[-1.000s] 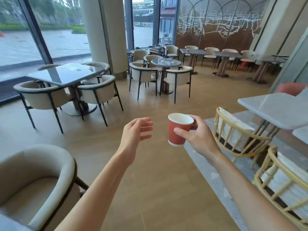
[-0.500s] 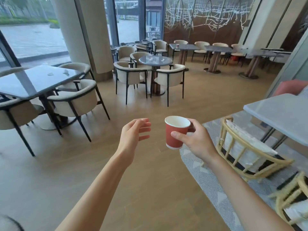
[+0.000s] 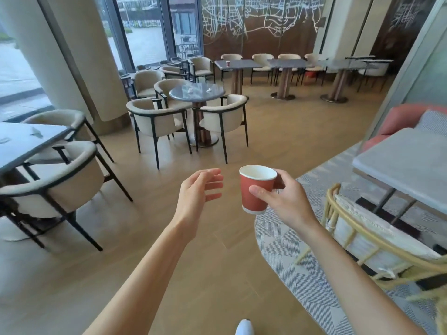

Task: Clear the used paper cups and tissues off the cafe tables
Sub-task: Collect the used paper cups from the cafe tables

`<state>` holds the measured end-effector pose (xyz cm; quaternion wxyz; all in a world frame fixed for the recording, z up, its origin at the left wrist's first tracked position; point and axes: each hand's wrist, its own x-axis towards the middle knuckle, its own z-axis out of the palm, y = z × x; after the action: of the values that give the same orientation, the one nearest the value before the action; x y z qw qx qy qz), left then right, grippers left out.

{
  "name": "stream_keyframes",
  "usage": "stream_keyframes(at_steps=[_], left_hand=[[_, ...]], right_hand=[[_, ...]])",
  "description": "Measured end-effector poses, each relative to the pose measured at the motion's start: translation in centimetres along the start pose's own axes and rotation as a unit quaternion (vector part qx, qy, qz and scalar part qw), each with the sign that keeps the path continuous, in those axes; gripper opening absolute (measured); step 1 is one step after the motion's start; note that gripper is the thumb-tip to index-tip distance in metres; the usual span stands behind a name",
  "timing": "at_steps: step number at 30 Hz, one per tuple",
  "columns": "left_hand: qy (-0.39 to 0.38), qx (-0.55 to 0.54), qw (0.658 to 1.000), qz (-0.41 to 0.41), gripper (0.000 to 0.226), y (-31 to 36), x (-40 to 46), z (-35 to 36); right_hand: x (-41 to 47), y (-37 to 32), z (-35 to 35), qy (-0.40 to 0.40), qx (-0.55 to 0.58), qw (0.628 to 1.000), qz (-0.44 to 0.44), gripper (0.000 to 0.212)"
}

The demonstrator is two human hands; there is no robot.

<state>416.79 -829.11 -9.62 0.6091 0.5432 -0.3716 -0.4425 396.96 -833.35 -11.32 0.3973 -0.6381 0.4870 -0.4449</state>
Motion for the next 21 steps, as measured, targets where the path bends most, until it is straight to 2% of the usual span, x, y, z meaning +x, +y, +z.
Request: stream_keyframes(at_steps=[5,10,21], left_hand=[[-0.003,0.008,1.000,-0.004,0.027,-0.9,11.5,2.2],[0.002,0.010,1.000,-0.004,0.026,-0.1,23.4,4.5],[-0.015,0.006,1.000,-0.002,0.025,0.0,48.4,7.4]], right_hand=[[11.6,3.2,1.5,0.020,0.017,1.000,0.000,0.080],[23.9,4.8,2.6,0.014,0.033,0.999,0.001,0.058],[47.2,8.9,4.8,0.038,0.031,0.999,0.010,0.056]])
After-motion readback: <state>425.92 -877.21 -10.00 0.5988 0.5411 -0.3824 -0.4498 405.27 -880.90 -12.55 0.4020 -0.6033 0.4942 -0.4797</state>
